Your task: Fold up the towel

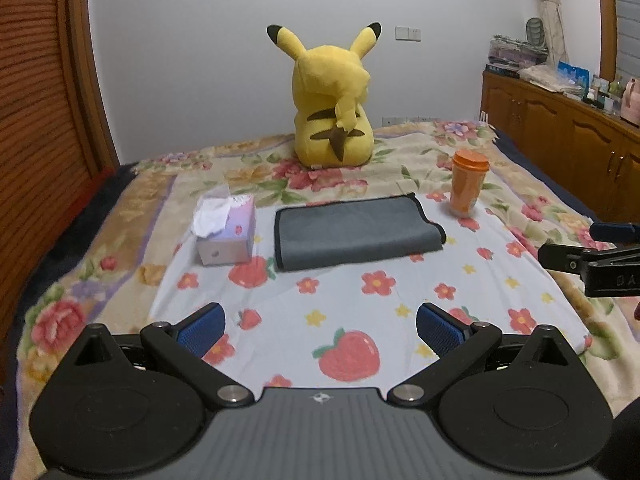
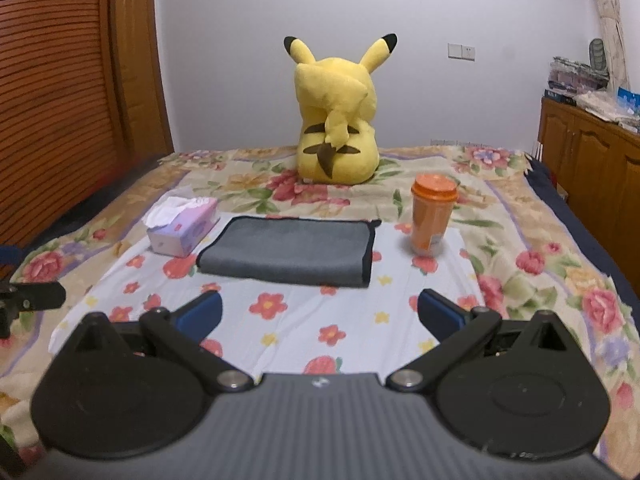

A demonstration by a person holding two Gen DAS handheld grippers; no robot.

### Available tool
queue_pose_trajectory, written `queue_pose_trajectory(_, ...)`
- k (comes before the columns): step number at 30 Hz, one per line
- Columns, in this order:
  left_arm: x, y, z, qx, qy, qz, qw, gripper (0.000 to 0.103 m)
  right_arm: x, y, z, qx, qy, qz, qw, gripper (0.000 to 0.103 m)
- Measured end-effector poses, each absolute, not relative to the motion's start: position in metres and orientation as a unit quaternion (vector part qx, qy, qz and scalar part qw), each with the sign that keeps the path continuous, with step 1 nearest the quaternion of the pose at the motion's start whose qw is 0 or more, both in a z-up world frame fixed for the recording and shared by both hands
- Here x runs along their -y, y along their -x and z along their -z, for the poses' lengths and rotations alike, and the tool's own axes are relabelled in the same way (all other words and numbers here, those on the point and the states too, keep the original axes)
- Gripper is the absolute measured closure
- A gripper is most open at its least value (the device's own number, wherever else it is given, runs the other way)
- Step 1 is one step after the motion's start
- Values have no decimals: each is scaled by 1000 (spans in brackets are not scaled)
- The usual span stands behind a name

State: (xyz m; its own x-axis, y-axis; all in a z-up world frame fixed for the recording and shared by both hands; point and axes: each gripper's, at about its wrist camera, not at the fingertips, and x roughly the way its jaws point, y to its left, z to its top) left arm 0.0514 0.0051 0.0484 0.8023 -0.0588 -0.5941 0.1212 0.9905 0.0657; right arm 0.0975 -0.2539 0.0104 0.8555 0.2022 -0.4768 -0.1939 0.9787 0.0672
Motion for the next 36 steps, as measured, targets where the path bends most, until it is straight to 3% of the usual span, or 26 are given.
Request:
queue_pose_trajectory(26,2,-39,36,-344,-29,28,938,0,237,-71,46,-278,1,-95,956,0)
queue_pose_trajectory(36,-1,-37,36,-321,-28,20,947,0,239,-75,57,-282,-5,-86,955,0)
